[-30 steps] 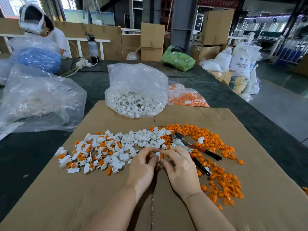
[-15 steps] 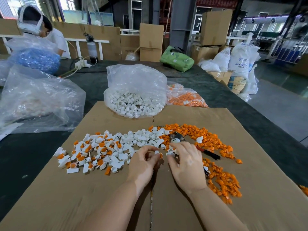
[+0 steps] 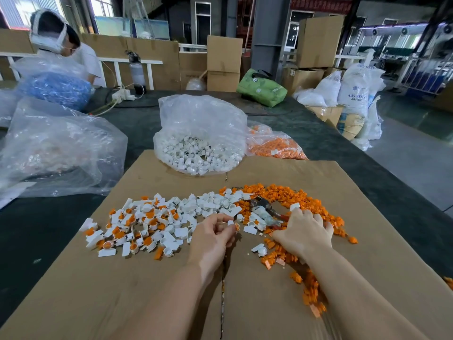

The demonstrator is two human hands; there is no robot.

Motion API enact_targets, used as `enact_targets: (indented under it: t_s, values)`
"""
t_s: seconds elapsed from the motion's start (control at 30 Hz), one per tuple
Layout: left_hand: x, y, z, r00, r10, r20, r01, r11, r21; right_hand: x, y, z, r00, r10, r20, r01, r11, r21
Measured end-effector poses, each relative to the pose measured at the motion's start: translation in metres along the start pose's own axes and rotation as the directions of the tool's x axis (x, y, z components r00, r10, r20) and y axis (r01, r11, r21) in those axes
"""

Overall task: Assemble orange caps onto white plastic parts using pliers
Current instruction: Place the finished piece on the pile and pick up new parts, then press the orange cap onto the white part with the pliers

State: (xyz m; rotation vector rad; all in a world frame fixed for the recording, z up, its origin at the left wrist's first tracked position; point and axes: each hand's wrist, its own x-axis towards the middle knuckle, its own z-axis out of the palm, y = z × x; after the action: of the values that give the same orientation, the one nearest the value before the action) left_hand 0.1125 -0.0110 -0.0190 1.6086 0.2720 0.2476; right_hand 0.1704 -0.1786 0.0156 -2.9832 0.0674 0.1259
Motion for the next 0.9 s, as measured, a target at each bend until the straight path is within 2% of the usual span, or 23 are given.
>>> enact_targets:
  t_s: [0.1,0.23,0.37,0.5,0.73,0.9]
  values:
    - [0.001,0.002,0.0,0.999,-0.034,0.009,0.035,0.998,-0.056,-0.004,-0.004,-0.005,0.999,-0.027,-0.03,0.03,0.996,0.083]
    - [0.004,0.008,0.0,0.991,-0.126,-0.041,0.115,0.974,-0.195,-0.016,-0.013,-0.016,0.983,-0.162,-0.088,0.176,0.967,0.185]
    - [0.011,0.018,-0.001,0.983,-0.17,-0.062,0.145,0.945,-0.294,-0.028,-0.023,-0.028,0.961,-0.249,0.124,0.155,0.849,0.506]
    - [0.019,0.026,-0.003,0.977,-0.172,-0.125,0.126,0.941,-0.313,-0.035,-0.028,-0.037,0.899,-0.315,0.305,0.034,0.744,0.668]
    - [0.029,0.03,-0.01,0.957,-0.17,-0.236,0.103,0.957,-0.273,-0.042,-0.032,-0.045,0.804,-0.397,0.443,-0.07,0.677,0.733]
    - [0.027,0.03,-0.012,0.952,-0.178,-0.247,0.11,0.958,-0.265,-0.047,-0.038,-0.047,0.788,-0.418,0.453,-0.036,0.703,0.711]
